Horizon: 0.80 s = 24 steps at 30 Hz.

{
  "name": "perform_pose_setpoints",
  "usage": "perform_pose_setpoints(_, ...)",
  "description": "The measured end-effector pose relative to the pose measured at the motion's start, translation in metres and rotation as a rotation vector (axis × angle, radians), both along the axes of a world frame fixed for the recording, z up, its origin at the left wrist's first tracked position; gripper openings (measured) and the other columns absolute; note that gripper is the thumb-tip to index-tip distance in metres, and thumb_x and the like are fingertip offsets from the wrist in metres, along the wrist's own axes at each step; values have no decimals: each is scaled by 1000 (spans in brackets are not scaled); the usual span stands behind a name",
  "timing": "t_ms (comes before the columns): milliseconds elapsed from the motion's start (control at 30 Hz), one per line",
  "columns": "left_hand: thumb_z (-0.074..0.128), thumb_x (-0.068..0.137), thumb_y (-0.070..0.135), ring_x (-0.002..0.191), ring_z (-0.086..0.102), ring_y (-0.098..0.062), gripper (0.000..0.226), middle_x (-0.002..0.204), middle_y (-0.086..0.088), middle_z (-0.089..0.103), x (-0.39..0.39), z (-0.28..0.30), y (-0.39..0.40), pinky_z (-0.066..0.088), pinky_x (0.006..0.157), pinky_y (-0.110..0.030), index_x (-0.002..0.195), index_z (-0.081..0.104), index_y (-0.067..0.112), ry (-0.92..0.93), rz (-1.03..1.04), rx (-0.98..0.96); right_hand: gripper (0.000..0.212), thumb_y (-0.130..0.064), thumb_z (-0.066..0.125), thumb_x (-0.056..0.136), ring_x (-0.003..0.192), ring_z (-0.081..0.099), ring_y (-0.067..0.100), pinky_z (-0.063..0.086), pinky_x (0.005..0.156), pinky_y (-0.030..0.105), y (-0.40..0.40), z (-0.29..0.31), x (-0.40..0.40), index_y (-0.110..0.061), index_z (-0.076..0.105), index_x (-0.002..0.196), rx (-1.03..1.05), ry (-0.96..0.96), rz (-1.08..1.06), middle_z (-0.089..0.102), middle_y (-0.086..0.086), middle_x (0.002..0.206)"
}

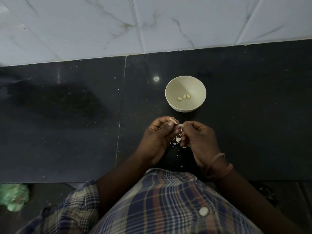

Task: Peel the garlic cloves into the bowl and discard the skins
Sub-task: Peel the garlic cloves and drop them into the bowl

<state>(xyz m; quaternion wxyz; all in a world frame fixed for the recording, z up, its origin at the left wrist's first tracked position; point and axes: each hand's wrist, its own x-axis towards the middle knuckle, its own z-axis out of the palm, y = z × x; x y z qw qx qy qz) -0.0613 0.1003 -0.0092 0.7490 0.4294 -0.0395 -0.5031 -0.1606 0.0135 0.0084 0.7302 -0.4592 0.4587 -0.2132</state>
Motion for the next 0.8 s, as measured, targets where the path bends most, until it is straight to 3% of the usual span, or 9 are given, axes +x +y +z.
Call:
perform_pose_setpoints(133,58,90,6,92,71,-16,13,104,-11,71,6,-1,1,58,80,-23,101,64,8,115,51,-6,16,1,57,94,52,50,14,47,49,27,-2,-4,-6,-4,66,81,-40,34,-1,57,2,57)
perform_pose_setpoints(267,60,90,8,95,73,-18,15,109,-15,73,8,-1,3,59,79,-24,104,65,7,169,-6,26,7,-2,65,91,62,68,24,59,64,40,-8,-9,-11,-7,69,90,-276,154,95,71,9,73)
perform_pose_setpoints(333,61,88,9,93,74,-19,15,108,-17,73,8,0,3,59,77,-25,103,65,7,204,-20,48,9,-5,68,89,72,72,23,62,72,44,-9,-11,-12,-14,71,92,-416,219,120,74,4,81)
perform_pose_setpoints(467,66,83,9,90,74,-18,17,106,-17,74,8,1,3,60,74,-24,100,65,5,198,-27,90,3,-20,70,90,73,68,6,58,72,35,-11,-10,-12,-19,72,89,-590,318,163,72,-7,78)
perform_pose_setpoints(533,67,83,9,88,73,-17,17,106,-16,74,9,-1,4,60,74,-23,99,65,4,178,-28,105,10,-25,69,93,71,66,4,56,71,33,-10,-9,-11,-18,71,86,-658,338,180,70,-8,76)
perform_pose_setpoints(667,69,84,9,83,69,-16,10,97,-12,72,10,-3,6,59,76,-28,92,64,9,89,-28,123,4,-15,72,89,79,65,4,56,77,33,-13,-13,-10,-17,69,92,-689,355,225,70,-8,85)
perform_pose_setpoints(800,70,82,9,80,68,-15,14,89,-8,70,10,-2,5,59,80,-32,95,63,8,-34,-8,134,26,3,57,86,79,67,7,58,79,41,-13,-10,-9,-19,71,89,-659,327,227,71,-8,82)
